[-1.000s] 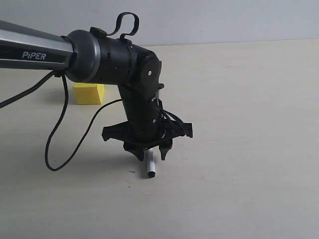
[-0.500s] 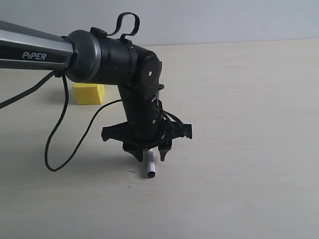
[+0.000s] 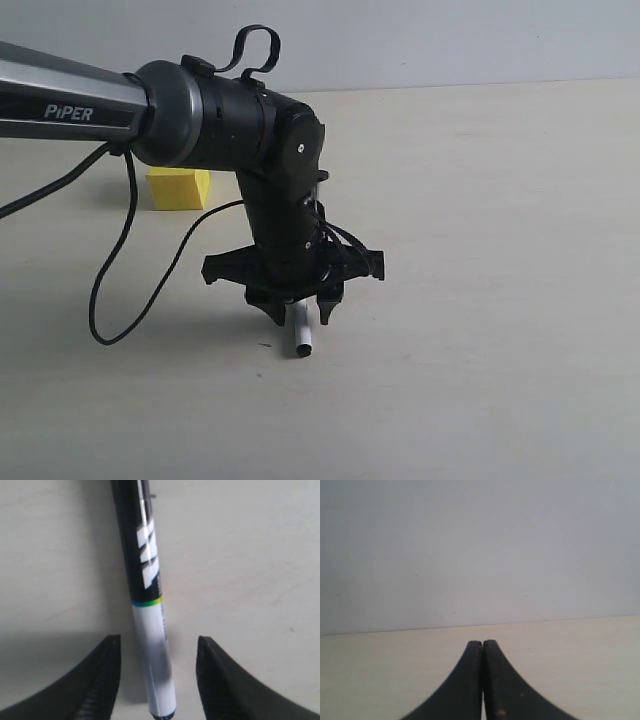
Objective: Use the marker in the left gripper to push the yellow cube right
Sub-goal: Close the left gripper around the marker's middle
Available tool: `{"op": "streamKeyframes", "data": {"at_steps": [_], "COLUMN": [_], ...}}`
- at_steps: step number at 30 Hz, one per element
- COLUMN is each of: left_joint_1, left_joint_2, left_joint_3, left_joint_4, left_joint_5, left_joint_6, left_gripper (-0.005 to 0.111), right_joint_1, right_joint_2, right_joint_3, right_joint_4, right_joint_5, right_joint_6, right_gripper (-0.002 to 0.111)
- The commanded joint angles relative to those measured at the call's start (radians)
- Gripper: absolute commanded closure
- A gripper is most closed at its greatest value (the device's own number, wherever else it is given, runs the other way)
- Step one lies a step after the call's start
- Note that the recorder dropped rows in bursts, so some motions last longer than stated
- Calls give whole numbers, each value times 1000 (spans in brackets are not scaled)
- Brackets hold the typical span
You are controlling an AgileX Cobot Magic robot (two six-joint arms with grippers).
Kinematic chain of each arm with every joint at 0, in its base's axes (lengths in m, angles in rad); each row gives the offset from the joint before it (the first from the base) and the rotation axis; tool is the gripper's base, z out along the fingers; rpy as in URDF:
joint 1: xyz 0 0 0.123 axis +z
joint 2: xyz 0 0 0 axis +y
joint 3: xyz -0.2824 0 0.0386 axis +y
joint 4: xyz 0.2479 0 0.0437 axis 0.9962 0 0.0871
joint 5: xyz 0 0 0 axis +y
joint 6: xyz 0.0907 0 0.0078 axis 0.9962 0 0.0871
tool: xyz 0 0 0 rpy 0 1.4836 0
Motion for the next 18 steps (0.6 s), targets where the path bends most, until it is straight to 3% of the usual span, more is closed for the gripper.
{"op": "streamKeyframes", "data": {"at_steps": [1, 15, 18], "left_joint_1": [-1, -1, -1], "left_joint_2": [-6, -6, -6], "left_joint_3": [8, 8, 8], "left_joint_4": [6, 6, 6], "left_joint_5": [4, -18, -18], "left_joint_6": [2, 18, 20], "left_gripper": [60, 60, 67], "right_joint_1": [-4, -4, -4], "right_joint_2": [-6, -6, -6], "right_joint_3": [5, 5, 5], "right_joint_4": [-3, -3, -3], "right_joint_5": [-2, -2, -2], "right_joint_6": [-4, -4, -4], "right_gripper": [108, 108, 108]}}
